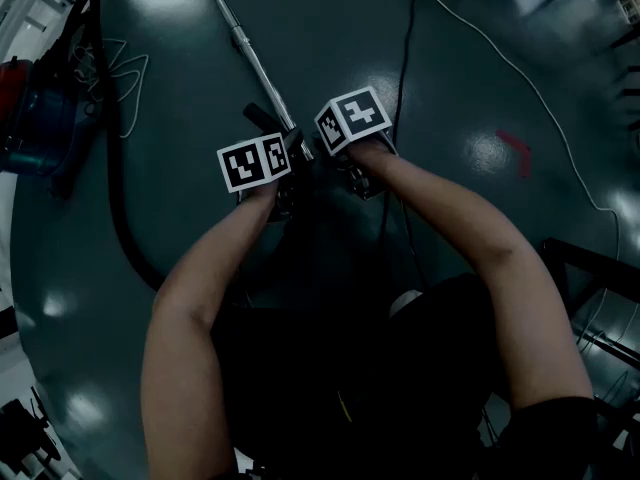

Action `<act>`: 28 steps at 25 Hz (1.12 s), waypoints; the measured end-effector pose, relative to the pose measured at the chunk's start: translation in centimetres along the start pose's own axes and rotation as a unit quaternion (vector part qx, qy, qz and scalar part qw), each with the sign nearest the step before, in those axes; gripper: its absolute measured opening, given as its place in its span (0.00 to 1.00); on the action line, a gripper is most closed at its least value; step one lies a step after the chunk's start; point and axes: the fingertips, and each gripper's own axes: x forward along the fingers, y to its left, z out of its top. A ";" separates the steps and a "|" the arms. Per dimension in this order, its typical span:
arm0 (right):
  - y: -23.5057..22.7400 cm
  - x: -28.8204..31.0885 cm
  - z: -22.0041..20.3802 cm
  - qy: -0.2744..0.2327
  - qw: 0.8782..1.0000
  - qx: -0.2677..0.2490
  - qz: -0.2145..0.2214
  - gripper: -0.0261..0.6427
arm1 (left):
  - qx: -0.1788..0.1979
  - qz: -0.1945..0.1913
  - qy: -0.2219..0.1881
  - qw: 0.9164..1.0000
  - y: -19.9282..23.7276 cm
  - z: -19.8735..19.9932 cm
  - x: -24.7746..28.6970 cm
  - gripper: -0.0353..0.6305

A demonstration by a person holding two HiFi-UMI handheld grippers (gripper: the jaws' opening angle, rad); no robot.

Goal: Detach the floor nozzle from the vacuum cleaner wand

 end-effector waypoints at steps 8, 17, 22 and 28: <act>-2.7 -2.2 1.6 -0.070 0.996 -0.014 -0.060 0.04 | 0.100 0.046 -0.015 0.994 -0.2 0.9 0.0 0.48; -1.9 -2.4 2.0 -0.091 0.992 -0.049 -0.072 0.03 | 0.094 0.028 -0.061 0.993 -0.7 2.6 -1.3 0.12; -1.8 -2.6 2.1 -0.101 0.989 -0.067 -0.084 0.03 | 0.087 0.029 -0.068 0.993 -0.4 2.7 -1.4 0.07; -2.1 -2.8 2.4 -0.107 0.986 -0.083 -0.102 0.03 | 0.086 0.033 -0.056 0.994 0.0 2.3 -1.2 0.07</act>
